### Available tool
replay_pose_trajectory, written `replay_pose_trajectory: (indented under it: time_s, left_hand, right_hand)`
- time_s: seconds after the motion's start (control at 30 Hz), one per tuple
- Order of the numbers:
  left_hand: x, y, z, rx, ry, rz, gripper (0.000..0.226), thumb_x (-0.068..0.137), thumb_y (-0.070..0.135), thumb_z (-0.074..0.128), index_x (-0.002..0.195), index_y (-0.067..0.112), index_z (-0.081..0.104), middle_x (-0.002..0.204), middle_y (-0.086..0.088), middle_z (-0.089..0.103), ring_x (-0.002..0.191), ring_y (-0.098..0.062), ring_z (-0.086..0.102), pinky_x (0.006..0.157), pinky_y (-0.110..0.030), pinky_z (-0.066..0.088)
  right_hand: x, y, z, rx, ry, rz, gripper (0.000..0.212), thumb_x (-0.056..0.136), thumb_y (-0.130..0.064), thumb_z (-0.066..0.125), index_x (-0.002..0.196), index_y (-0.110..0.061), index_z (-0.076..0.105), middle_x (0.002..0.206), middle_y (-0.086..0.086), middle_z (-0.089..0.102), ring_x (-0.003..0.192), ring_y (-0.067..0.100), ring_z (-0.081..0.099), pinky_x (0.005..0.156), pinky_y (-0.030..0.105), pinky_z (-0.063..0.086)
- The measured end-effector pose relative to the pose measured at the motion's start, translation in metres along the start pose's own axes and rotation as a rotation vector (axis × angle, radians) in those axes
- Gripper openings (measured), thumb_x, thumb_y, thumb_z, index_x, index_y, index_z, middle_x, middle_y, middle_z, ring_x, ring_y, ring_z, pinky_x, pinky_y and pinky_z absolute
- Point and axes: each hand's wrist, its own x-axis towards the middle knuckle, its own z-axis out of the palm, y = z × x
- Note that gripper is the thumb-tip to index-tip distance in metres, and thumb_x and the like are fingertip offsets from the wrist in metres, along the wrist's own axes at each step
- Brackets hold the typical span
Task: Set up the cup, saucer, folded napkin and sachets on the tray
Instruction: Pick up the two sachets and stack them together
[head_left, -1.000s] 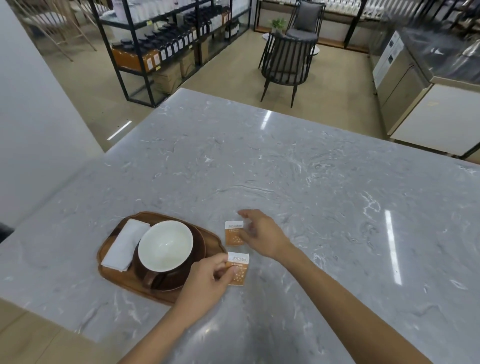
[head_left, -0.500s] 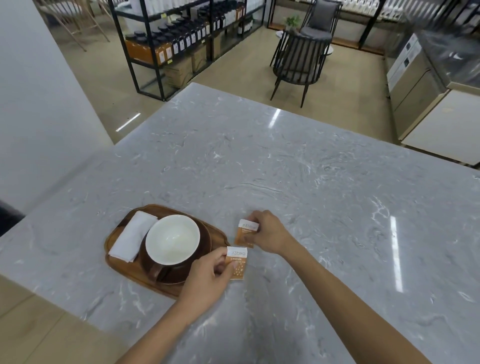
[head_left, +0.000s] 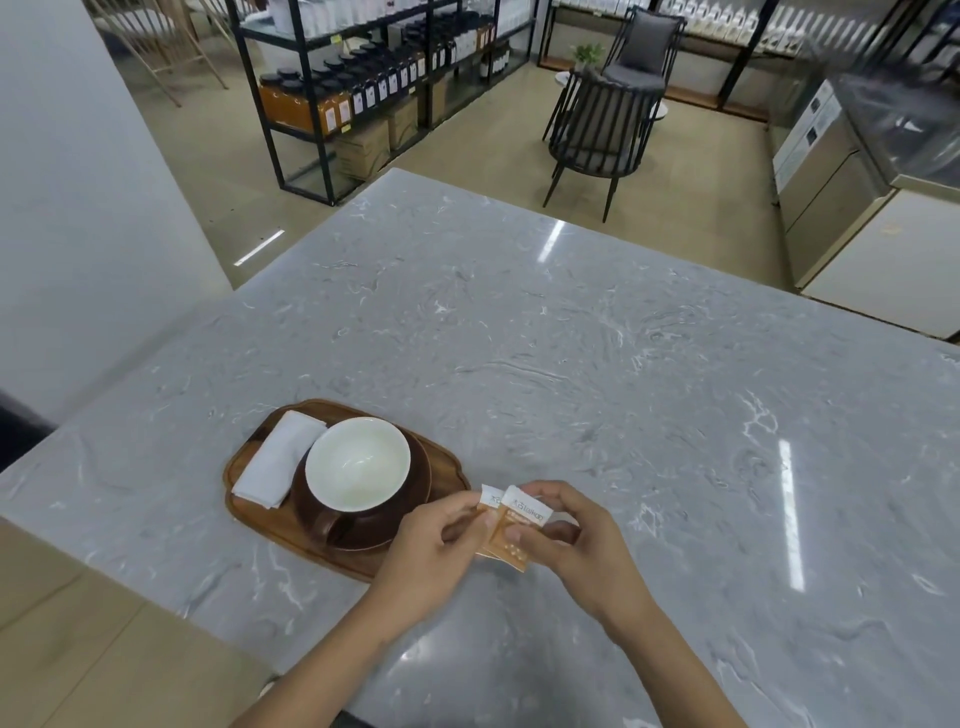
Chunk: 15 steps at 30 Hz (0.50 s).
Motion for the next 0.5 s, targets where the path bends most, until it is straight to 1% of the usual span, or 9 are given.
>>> replay_pose_trajectory:
  time_s: [0.1,0.2,0.27,0.3,0.33,0.4,0.43,0.47,0.5]
  left_hand:
    - [-0.009,-0.003,-0.002,-0.023,-0.066,0.01,0.024,0.093,0.014,0.069,0.116,0.021,0.073,0.108,0.0,0.079,0.101,-0.019,0.075,0.091,-0.038,0.058]
    - [-0.019,-0.009,-0.011,0.005,-0.082,0.017,0.03,0.092,0.005,0.068,0.116,0.021,0.073,0.107,-0.001,0.079,0.102,-0.019,0.074,0.094,-0.037,0.057]
    - [-0.026,-0.012,-0.018,0.02,-0.059,0.0,0.033,0.092,0.004,0.068,0.117,0.024,0.073,0.108,0.001,0.078,0.1,-0.019,0.075,0.093,-0.038,0.058]
    - [-0.029,-0.014,-0.02,0.025,-0.033,-0.009,0.035,0.091,0.007,0.07,0.118,0.029,0.073,0.109,0.004,0.078,0.1,-0.017,0.075,0.092,-0.036,0.059]
    - [-0.032,-0.015,-0.022,0.041,0.009,-0.015,0.038,0.09,0.011,0.072,0.118,0.035,0.071,0.109,0.009,0.077,0.099,-0.014,0.074,0.089,-0.032,0.059]
    - [-0.038,-0.019,-0.025,0.136,0.143,-0.02,0.042,0.087,0.019,0.076,0.118,0.047,0.065,0.105,0.021,0.075,0.098,-0.005,0.071,0.082,-0.02,0.058]
    - [-0.041,-0.021,-0.026,0.215,0.205,-0.007,0.043,0.087,0.021,0.077,0.119,0.046,0.063,0.104,0.023,0.073,0.098,-0.001,0.069,0.081,-0.016,0.057]
    - [-0.044,-0.024,-0.028,0.314,0.245,0.034,0.042,0.087,0.022,0.076,0.122,0.042,0.063,0.104,0.023,0.071,0.099,0.001,0.067,0.08,-0.014,0.056]
    - [-0.047,-0.027,-0.03,0.426,0.255,0.092,0.04,0.088,0.023,0.074,0.124,0.037,0.064,0.109,0.023,0.069,0.1,0.003,0.065,0.082,-0.013,0.056]
  right_hand:
    - [-0.007,0.008,0.012,0.034,0.017,-0.006,0.031,0.084,-0.013,0.081,0.108,-0.032,0.073,0.101,-0.004,0.076,0.084,0.019,0.075,0.077,0.029,0.061]
    - [-0.01,0.012,0.02,0.075,-0.061,-0.004,0.023,0.091,-0.016,0.074,0.108,-0.032,0.076,0.101,-0.001,0.078,0.09,0.019,0.076,0.081,0.034,0.063]
    - [-0.008,0.012,0.026,0.088,-0.107,0.015,0.021,0.091,-0.017,0.074,0.105,-0.032,0.077,0.1,0.0,0.079,0.088,0.017,0.076,0.081,0.037,0.063]
    - [-0.005,0.013,0.029,0.083,-0.113,0.024,0.02,0.09,-0.018,0.075,0.105,-0.031,0.078,0.099,0.001,0.079,0.087,0.017,0.076,0.081,0.037,0.063]
    - [-0.002,0.015,0.032,0.083,-0.11,0.031,0.019,0.089,-0.018,0.076,0.104,-0.03,0.078,0.098,0.001,0.079,0.087,0.017,0.076,0.081,0.036,0.063]
    - [0.007,0.017,0.04,0.087,-0.075,0.046,0.019,0.087,-0.017,0.078,0.103,-0.027,0.078,0.099,0.002,0.079,0.087,0.02,0.076,0.082,0.039,0.064]
    - [0.011,0.018,0.044,0.08,-0.053,0.053,0.019,0.086,-0.016,0.079,0.102,-0.026,0.078,0.1,0.001,0.078,0.086,0.02,0.076,0.081,0.04,0.064]
    - [0.015,0.019,0.048,0.062,-0.035,0.053,0.019,0.086,-0.014,0.079,0.101,-0.026,0.078,0.099,0.001,0.078,0.083,0.02,0.075,0.08,0.042,0.064]
    - [0.019,0.02,0.052,0.031,-0.021,0.046,0.02,0.086,-0.012,0.078,0.1,-0.026,0.078,0.098,0.0,0.077,0.08,0.02,0.074,0.08,0.044,0.064]
